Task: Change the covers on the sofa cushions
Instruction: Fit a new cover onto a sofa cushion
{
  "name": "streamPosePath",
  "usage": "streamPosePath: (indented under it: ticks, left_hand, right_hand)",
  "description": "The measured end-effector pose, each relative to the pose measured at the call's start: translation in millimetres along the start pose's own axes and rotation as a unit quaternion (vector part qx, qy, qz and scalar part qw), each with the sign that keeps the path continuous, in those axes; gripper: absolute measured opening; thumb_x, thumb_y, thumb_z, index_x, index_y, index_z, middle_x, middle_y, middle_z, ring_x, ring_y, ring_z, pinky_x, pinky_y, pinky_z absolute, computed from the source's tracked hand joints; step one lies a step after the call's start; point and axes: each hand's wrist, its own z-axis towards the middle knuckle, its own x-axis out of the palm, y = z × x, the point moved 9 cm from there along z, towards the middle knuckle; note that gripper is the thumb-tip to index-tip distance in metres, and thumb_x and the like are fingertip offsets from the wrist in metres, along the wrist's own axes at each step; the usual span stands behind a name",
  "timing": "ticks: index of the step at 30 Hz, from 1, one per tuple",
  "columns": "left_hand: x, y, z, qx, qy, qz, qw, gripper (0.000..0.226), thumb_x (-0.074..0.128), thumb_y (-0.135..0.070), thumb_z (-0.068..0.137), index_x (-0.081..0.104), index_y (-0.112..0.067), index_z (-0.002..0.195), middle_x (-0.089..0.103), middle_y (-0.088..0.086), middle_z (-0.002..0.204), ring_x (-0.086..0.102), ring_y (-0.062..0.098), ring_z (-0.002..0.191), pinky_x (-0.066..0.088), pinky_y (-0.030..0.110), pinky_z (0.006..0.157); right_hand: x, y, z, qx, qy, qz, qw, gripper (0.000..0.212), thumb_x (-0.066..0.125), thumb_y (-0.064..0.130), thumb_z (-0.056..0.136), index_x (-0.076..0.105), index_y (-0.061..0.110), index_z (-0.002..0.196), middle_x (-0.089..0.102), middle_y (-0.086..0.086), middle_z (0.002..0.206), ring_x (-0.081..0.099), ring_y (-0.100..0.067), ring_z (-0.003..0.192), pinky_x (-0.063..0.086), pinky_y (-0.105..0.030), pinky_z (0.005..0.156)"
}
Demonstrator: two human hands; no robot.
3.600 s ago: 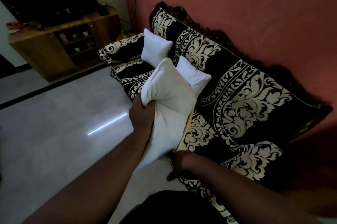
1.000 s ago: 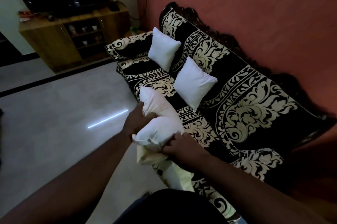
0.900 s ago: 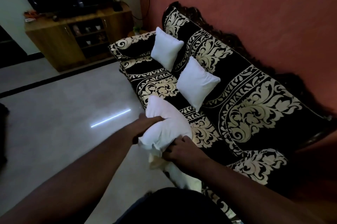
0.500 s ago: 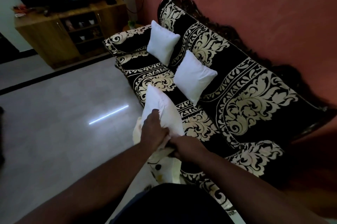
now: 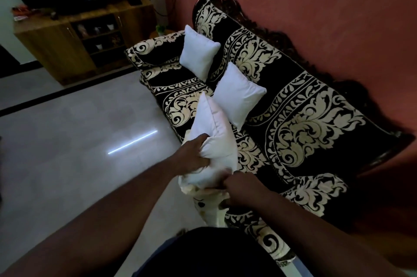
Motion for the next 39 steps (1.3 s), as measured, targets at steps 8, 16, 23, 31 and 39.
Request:
streamPosePath:
  ticks: [8, 16, 23, 31, 39]
  left_hand:
    - [-29.4, -0.4, 6.5, 0.028, 0.065, -0.025, 0.997, 0.076, 0.081, -0.027, 0.067, 0.051, -0.027, 0.137, 0.064, -0.001, 0.125, 0.062, 0.018, 0.114, 0.051, 0.034, 0.095]
    - [-7.8, 21.0, -4.6, -0.146, 0.038, -0.056, 0.987, 0.125, 0.088, -0.064, 0.061, 0.019, -0.025, 0.158, 0.036, -0.009, 0.152, 0.040, 0.012, 0.135, 0.036, 0.027, 0.109]
    - [27.8, 16.5, -8.5, -0.027, -0.094, 0.334, 0.937, 0.072, 0.068, -0.053, 0.078, 0.035, -0.025, 0.136, 0.060, 0.001, 0.127, 0.055, 0.028, 0.118, 0.044, 0.047, 0.091]
    - [15.8, -2.8, -5.6, 0.182, -0.058, 0.357, 0.914, 0.058, 0.059, -0.067, 0.072, 0.049, -0.029, 0.115, 0.069, -0.004, 0.106, 0.062, 0.025, 0.102, 0.047, 0.042, 0.080]
    - [-4.6, 7.5, -10.4, 0.146, 0.058, 0.062, 0.986, 0.046, 0.089, -0.051, 0.068, 0.068, -0.027, 0.101, 0.073, -0.016, 0.093, 0.069, 0.002, 0.088, 0.055, 0.035, 0.077]
  right_hand:
    - [20.7, -53.1, 10.6, 0.030, 0.012, -0.055, 0.998, 0.060, 0.062, 0.061, 0.084, 0.050, 0.038, 0.138, 0.059, 0.002, 0.136, 0.048, -0.028, 0.129, 0.031, -0.052, 0.106]
    - [-21.1, 30.8, 11.9, -0.140, -0.213, -0.112, 0.960, 0.024, 0.048, 0.034, 0.084, 0.072, 0.034, 0.088, 0.068, 0.011, 0.091, 0.063, -0.018, 0.086, 0.041, -0.028, 0.057]
    - [-29.3, 6.3, 8.8, -0.027, -0.138, 0.067, 0.988, 0.028, 0.047, 0.046, 0.098, 0.060, 0.037, 0.121, 0.064, 0.005, 0.124, 0.063, -0.024, 0.109, 0.052, -0.039, 0.077]
    - [-5.8, -16.8, 5.1, 0.023, -0.024, 0.077, 0.996, 0.043, 0.055, 0.065, 0.090, 0.069, 0.027, 0.105, 0.068, -0.003, 0.111, 0.066, -0.027, 0.101, 0.044, -0.033, 0.074]
    - [67.0, -74.7, 4.4, 0.049, 0.111, -0.022, 0.992, 0.070, 0.068, 0.052, 0.085, 0.040, 0.041, 0.148, 0.040, 0.001, 0.155, 0.044, -0.029, 0.137, 0.041, -0.048, 0.107]
